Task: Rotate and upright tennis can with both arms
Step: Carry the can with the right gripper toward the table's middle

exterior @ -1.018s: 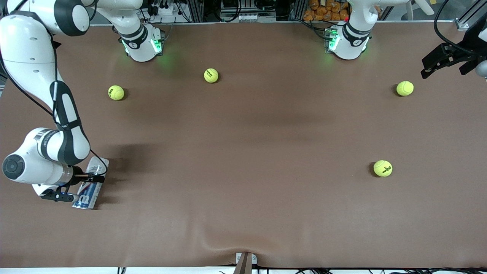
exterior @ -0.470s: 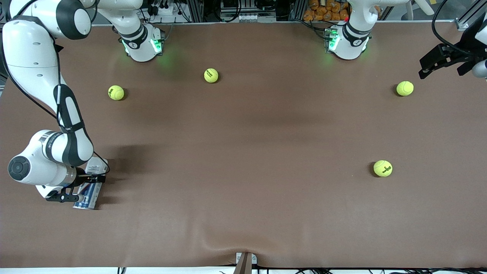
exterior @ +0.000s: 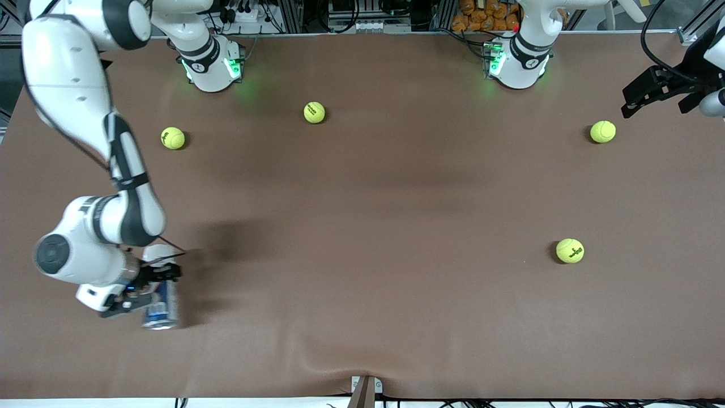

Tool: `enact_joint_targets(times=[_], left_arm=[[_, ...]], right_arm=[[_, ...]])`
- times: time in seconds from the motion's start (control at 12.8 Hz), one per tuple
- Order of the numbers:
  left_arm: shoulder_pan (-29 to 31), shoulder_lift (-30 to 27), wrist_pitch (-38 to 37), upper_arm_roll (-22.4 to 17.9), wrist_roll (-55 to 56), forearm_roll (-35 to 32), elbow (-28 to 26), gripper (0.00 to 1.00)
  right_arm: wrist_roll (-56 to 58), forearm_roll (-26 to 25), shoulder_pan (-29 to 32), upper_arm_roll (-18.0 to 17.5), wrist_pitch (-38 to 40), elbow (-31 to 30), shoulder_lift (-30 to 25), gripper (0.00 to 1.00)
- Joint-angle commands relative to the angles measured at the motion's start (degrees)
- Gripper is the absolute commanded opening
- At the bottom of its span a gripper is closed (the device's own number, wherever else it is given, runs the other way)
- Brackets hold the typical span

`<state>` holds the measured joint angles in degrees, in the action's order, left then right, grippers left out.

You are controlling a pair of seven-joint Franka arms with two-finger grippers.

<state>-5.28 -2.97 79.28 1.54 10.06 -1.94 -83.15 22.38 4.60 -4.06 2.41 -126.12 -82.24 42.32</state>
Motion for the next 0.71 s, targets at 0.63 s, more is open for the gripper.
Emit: enact_joint_targets(times=[0.63], left_arm=[[0.36, -0.02, -0.53, -0.22, -1.8, 0.71, 0.62, 1.0]], right_arm=[[28.91, -0.82, -25.8, 0.84, -1.76, -0.46, -2.24, 0.67]])
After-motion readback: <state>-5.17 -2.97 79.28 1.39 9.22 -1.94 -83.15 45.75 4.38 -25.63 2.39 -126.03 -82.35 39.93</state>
